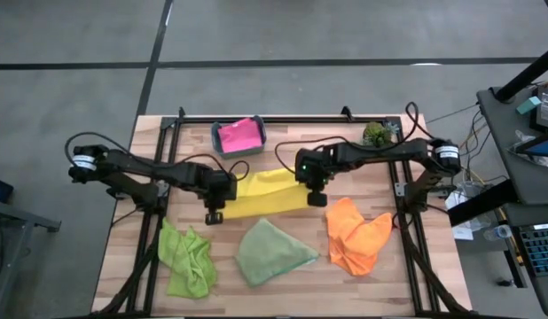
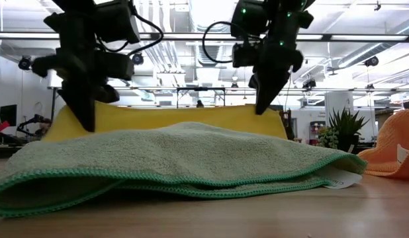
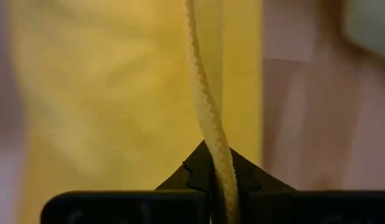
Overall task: Fold microfiber towels
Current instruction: Fold the yellow microfiber towel
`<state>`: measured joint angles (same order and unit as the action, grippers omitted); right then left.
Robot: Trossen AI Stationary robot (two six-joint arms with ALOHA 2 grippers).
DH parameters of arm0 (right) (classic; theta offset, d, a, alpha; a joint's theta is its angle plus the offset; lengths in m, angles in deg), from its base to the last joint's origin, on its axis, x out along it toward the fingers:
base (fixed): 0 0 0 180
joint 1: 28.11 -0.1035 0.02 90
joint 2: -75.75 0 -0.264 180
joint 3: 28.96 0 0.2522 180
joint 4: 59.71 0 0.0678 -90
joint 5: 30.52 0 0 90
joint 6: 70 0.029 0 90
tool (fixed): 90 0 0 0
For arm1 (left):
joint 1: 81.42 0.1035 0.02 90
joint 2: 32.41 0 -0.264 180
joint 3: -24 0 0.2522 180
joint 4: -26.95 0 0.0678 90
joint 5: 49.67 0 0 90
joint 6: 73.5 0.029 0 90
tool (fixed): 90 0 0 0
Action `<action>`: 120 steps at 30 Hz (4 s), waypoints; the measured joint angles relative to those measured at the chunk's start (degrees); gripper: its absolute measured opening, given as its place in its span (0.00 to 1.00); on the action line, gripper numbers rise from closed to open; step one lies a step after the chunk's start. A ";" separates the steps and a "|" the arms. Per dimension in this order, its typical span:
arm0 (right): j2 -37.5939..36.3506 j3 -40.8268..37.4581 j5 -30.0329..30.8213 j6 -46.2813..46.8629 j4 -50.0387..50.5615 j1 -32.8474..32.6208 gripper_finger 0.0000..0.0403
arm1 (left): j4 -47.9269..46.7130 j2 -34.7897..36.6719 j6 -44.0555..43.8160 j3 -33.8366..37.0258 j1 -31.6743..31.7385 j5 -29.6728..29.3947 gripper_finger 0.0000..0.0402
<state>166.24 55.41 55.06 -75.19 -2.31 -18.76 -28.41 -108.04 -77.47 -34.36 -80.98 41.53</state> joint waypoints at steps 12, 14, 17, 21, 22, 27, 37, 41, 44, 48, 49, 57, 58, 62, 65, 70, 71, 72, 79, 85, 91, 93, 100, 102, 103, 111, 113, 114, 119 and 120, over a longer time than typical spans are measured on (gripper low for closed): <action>8.14 1.19 9.18 -3.19 -3.48 4.30 0.02 | 3.15 -0.95 3.38 1.83 6.38 -10.34 0.00; 9.27 1.80 9.29 -3.47 -3.89 4.53 0.02 | 4.98 -1.65 3.39 3.27 7.72 -10.54 0.00; 10.22 2.85 9.43 -3.55 -4.01 4.69 0.02 | 5.13 -3.05 3.27 4.23 9.26 -10.63 0.00; 11.37 4.20 10.01 -3.45 -4.09 4.69 0.02 | 7.09 -5.05 2.87 4.61 10.50 -11.14 0.00; 11.67 4.52 10.27 -3.45 -4.15 4.69 0.02 | 8.05 -5.81 2.88 4.61 10.63 -11.24 0.00; 12.53 5.14 10.56 -3.31 -4.58 4.83 0.02 | 9.01 -8.80 2.84 4.57 11.24 -11.32 0.01; 12.69 5.14 10.93 -1.37 -4.99 5.64 0.16 | 7.36 -8.71 1.93 4.31 11.24 -13.34 0.26; 12.44 5.11 12.65 -0.97 -4.64 6.31 0.24 | 3.51 -7.48 1.43 4.32 11.24 -17.09 0.35; 11.70 5.11 13.76 -1.25 -4.32 6.80 0.29 | 1.28 -6.07 1.38 4.33 11.24 -18.88 0.40; 10.61 5.11 13.84 -0.85 -4.08 7.61 0.33 | 1.18 -4.19 1.35 4.33 11.24 -18.96 0.44; 10.34 5.11 13.86 -0.33 -4.08 7.80 0.33 | 1.13 -3.79 1.35 4.24 11.24 -19.00 0.44; 8.88 5.00 13.01 0.09 -4.98 7.79 0.26 | 0.25 1.21 2.88 3.61 11.24 -20.43 0.45; 8.88 4.85 12.96 0.06 -5.89 7.79 0.24 | 1.02 2.04 2.97 3.61 11.20 -19.41 0.45; 8.95 3.14 13.00 -0.85 -10.67 7.79 0.15 | 7.69 3.38 2.81 5.16 11.16 -14.62 0.45; 8.97 1.65 13.00 -1.53 -13.41 7.97 0.08 | 13.53 2.99 2.86 7.49 11.10 -12.29 0.45; 9.01 -1.96 13.01 -1.86 -18.38 8.76 0.02 | 16.06 0.81 1.75 10.23 11.06 -11.18 0.45; 9.01 -2.80 13.05 -1.86 -19.66 8.83 0.02 | 16.18 0.37 1.44 10.58 11.06 -11.22 0.45; 9.01 -3.69 13.05 -1.86 -21.12 8.92 0.02 | 16.49 -0.02 1.27 11.06 11.06 -11.20 0.45; 9.06 -9.53 0.76 -1.46 -30.67 9.06 0.02 | 18.73 -2.41 -0.18 12.33 11.06 -11.22 0.45; 9.06 -9.92 -12.60 -0.60 -31.56 6.05 0.02 | 18.91 -2.19 -0.18 12.38 11.05 -11.25 0.45; 9.05 -9.64 -8.68 0.23 -30.01 2.82 0.02 | 19.18 -2.16 -0.15 12.37 11.06 -11.27 0.45; 8.61 -8.96 -1.04 -0.01 -28.79 2.37 0.02 | 19.19 -2.16 -0.15 12.37 11.06 -11.28 0.45; 7.11 -5.36 11.47 -4.86 -27.89 8.12 0.02 | 19.55 -2.18 1.33 12.50 11.06 -11.29 0.45; 7.26 -4.93 10.99 -5.20 -27.70 10.71 0.02 | 19.70 -2.19 1.33 12.55 11.06 -11.31 0.45; 7.39 -4.86 9.50 -5.89 -27.78 12.05 0.02 | 19.75 -2.19 1.34 12.58 11.06 -11.31 0.45; 11.21 -7.00 -2.15 -6.39 -30.02 16.56 0.02 | 20.18 -2.21 1.35 12.63 11.06 -11.35 0.45; 12.58 -7.63 -4.01 -6.45 -31.17 16.18 0.02 | 20.26 -2.23 1.35 12.63 11.06 -11.39 0.45; 13.19 -7.91 -6.00 -6.58 -31.77 15.92 0.02 | 20.26 -2.23 1.35 12.64 11.04 -11.45 0.45; 14.38 -8.13 -14.98 -6.80 -33.99 13.71 0.02 | 20.26 -2.23 1.35 12.66 11.02 -11.55 0.45; 14.39 -8.15 -15.43 -6.82 -33.92 13.01 0.02 | 20.26 -2.23 1.35 12.66 11.02 -11.55 0.45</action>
<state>180.63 47.25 39.63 -82.01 -36.23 -5.75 -8.15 -110.27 -76.12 -21.71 -69.96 29.98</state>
